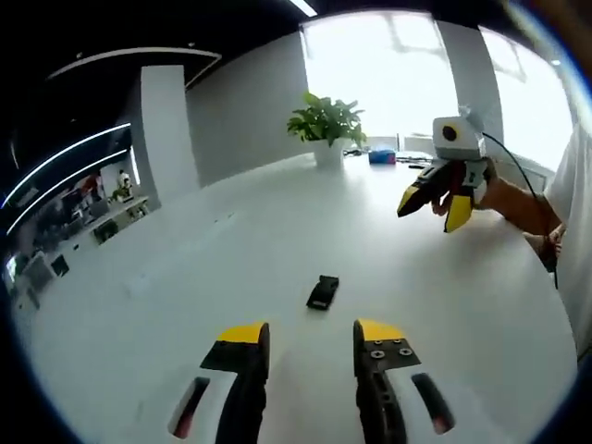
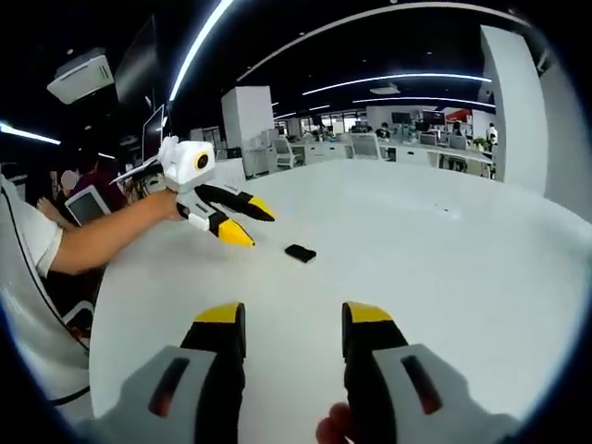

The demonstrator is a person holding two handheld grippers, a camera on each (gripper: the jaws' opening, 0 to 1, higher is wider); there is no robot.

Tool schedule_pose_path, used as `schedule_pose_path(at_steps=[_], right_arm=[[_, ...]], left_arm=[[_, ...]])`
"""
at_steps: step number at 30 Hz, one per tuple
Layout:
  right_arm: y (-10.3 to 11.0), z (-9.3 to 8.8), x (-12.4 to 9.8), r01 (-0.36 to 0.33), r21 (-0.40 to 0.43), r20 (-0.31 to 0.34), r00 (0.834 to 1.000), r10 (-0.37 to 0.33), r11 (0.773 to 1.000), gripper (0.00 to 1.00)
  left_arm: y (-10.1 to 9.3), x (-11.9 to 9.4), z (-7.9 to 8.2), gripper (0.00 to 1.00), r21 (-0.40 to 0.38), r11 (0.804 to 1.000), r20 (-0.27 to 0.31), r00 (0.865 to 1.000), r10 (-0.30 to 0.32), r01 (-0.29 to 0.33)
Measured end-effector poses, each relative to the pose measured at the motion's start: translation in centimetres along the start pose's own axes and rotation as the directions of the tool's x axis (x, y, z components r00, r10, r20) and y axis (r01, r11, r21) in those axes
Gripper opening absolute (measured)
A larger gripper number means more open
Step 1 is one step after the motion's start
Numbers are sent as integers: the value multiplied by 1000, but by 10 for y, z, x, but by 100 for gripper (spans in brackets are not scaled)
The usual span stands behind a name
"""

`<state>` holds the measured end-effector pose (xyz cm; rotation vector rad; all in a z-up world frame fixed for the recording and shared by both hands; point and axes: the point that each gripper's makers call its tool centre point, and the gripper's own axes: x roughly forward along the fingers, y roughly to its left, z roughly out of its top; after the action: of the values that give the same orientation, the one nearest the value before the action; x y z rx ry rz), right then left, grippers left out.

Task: Snap the two parts of the plastic buckle together until the buckle closes and remains connected.

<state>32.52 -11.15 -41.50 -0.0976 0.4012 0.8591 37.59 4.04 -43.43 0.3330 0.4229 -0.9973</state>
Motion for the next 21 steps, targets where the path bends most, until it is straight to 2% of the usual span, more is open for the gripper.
schedule_pose_path(at_steps=[2, 5, 7, 11, 13, 14, 15, 17, 19, 21], right_arm=[[1, 2, -1, 11, 7, 6, 1000, -11, 1000, 42], [1, 5, -2, 35, 2, 10, 999, -36, 999, 40], [0, 4, -2, 64, -6, 4, 998, -64, 998, 38], [2, 4, -3, 84, -3, 5, 996, -84, 996, 39], [2, 4, -3, 94, 2, 2, 996, -94, 996, 39], [2, 4, -4, 109, 7, 5, 994, -109, 994, 39], [1, 4, -5, 118, 8, 2, 993, -118, 993, 39], [0, 2, -6, 141, 9, -6, 990, -141, 990, 39], [2, 1, -8, 157, 5, -6, 988, -157, 988, 39], [3, -1, -9, 169, 6, -12, 986, -169, 986, 39]], left_arm=[[-1, -7, 6, 35, -7, 999, 40, 998, 39, -39], [-9, -20, 12, 35, -27, 997, 69, 995, 71, -69], [-5, -28, 12, 35, -27, 990, 58, 988, 142, -140], [-11, -46, 16, 33, -142, 972, 106, 973, 205, -190], [-13, -55, 8, 31, -190, 958, 66, 971, 231, -215], [-8, -61, 3, 31, -223, 940, 33, 961, 274, -260], [-9, -65, 4, 31, -230, 936, 49, 957, 285, -267], [-9, -74, 5, 30, -283, 910, 84, 938, 337, -302], [-13, -80, 2, 30, -290, 904, 88, 932, 352, -313], [-10, -84, -4, 30, -302, 884, 89, 913, 398, -356]])
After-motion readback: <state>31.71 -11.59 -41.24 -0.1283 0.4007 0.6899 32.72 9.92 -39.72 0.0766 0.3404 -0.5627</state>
